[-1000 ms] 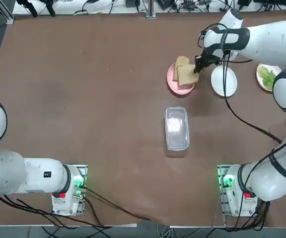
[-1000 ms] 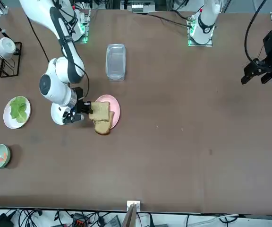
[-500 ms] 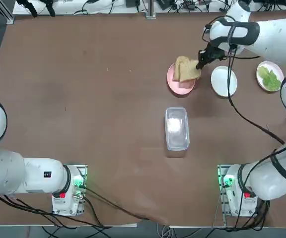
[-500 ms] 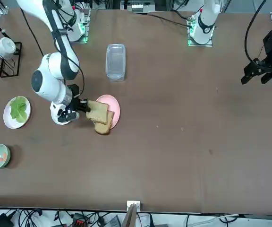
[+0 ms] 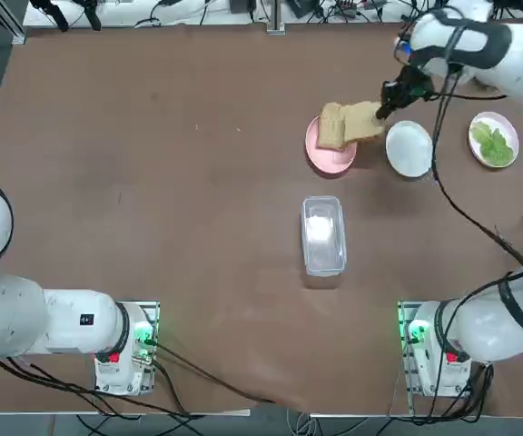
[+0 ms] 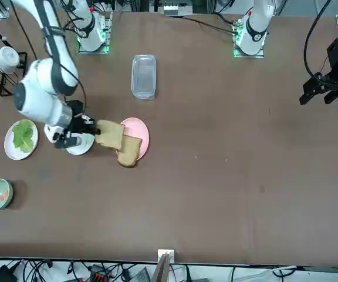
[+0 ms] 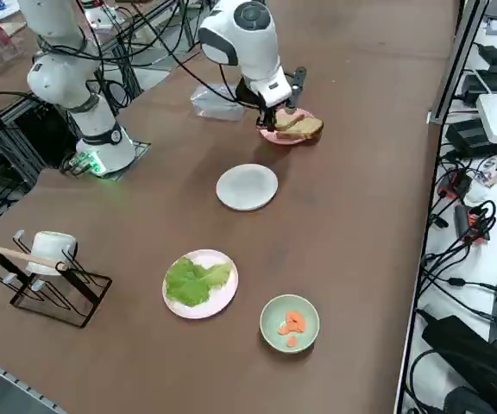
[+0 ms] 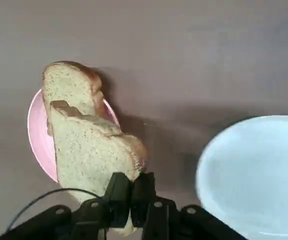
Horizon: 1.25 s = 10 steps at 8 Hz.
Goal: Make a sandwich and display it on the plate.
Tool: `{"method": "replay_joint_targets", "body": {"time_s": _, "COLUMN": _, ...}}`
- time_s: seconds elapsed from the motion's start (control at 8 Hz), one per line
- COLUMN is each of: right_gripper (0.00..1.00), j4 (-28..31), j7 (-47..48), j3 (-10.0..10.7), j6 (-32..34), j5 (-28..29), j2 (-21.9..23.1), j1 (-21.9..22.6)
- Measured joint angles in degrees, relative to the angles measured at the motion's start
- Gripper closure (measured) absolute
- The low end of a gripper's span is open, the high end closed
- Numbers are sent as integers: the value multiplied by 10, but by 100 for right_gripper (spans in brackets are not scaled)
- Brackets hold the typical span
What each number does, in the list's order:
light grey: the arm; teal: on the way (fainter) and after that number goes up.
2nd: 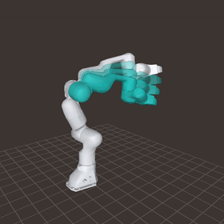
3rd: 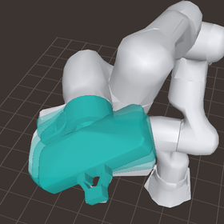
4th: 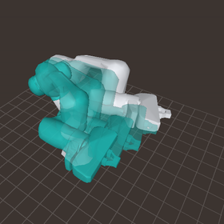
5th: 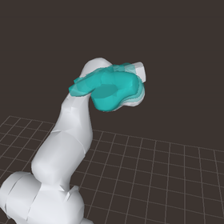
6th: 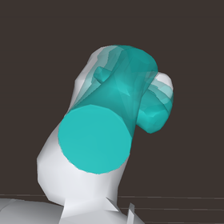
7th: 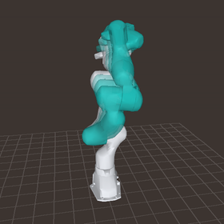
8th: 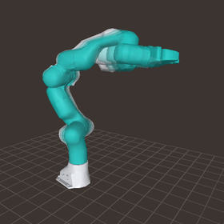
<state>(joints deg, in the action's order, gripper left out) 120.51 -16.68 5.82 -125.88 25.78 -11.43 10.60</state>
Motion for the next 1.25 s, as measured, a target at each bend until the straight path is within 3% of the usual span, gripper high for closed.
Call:
{"method": "replay_joint_targets", "body": {"time_s": 0.38, "right_gripper": 95, "j4": -17, "j7": -146, "j3": 6, "j6": 56, "j5": -60, "j2": -12, "j1": -106}}
{"method": "replay_joint_targets", "body": {"time_s": 0.62, "right_gripper": 95, "j4": -32, "j7": -231, "j3": 6, "j6": 60, "j5": -64, "j2": -44, "j1": -150}}
{"method": "replay_joint_targets", "body": {"time_s": 1.25, "right_gripper": 95, "j4": -57, "j7": -285, "j3": 4, "j6": 61, "j5": -64, "j2": -106, "j1": -164}}
